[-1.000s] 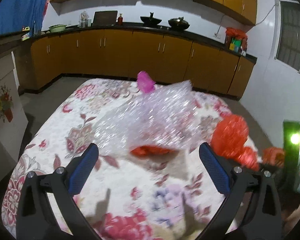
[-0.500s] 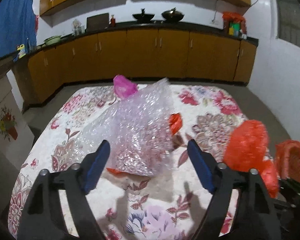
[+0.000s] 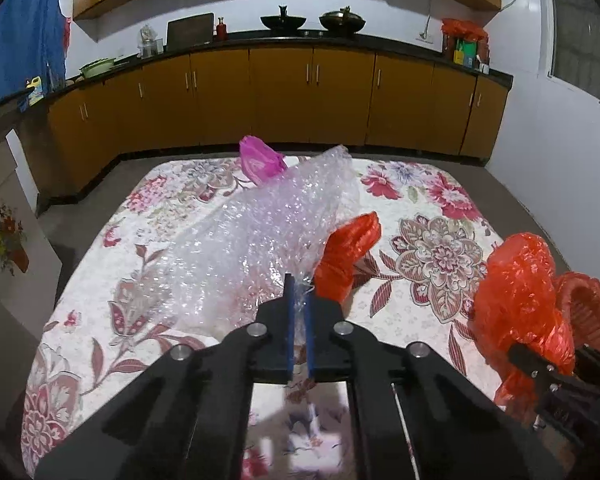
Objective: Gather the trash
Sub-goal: 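Carry the red bag and bubble wrap over the basket and open both tools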
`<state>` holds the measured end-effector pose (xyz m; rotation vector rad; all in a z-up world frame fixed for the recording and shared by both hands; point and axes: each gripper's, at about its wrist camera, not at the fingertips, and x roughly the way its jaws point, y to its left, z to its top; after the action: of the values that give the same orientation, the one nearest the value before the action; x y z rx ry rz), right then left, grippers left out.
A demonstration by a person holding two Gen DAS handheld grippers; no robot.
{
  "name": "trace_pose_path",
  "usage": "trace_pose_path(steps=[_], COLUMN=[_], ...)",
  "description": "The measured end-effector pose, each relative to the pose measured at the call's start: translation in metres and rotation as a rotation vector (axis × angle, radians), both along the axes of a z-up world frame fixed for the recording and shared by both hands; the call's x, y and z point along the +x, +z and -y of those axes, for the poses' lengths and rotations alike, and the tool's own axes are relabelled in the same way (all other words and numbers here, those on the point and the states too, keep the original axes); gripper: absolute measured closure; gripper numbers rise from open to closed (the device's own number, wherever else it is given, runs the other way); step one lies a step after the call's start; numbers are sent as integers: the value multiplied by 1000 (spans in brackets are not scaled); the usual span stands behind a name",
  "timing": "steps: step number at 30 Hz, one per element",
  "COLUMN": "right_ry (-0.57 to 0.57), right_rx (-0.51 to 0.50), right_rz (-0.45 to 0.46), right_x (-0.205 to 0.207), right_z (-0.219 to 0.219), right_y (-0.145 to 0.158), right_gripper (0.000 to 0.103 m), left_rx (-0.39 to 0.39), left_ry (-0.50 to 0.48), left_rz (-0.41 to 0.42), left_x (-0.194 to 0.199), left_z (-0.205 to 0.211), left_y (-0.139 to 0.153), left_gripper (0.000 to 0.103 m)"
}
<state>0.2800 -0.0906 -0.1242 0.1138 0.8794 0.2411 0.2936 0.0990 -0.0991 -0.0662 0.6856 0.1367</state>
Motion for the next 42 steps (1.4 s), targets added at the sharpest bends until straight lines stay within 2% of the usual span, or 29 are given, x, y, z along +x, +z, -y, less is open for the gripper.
trace_pose_path(steps=[9,17,30,42], right_ry=[-8,-9,-91,-253], right_rx=[9,11,0,8], right_rz=[37,82,135,148], right_x=[-14,-33,-74,-106], right_z=[4,8,47,122], right_y=[18,40,68,73], right_gripper=[62,62,62,62], left_rx=[-24,-55,-88,-143], left_ry=[-15,-77,-262,-434], left_rz=[68,116,171,157], left_x=[-34,-65,-105,-111], left_z=[-20,-13,50,128], left_y=[32,65,102,103], left_gripper=[99,99,99,99])
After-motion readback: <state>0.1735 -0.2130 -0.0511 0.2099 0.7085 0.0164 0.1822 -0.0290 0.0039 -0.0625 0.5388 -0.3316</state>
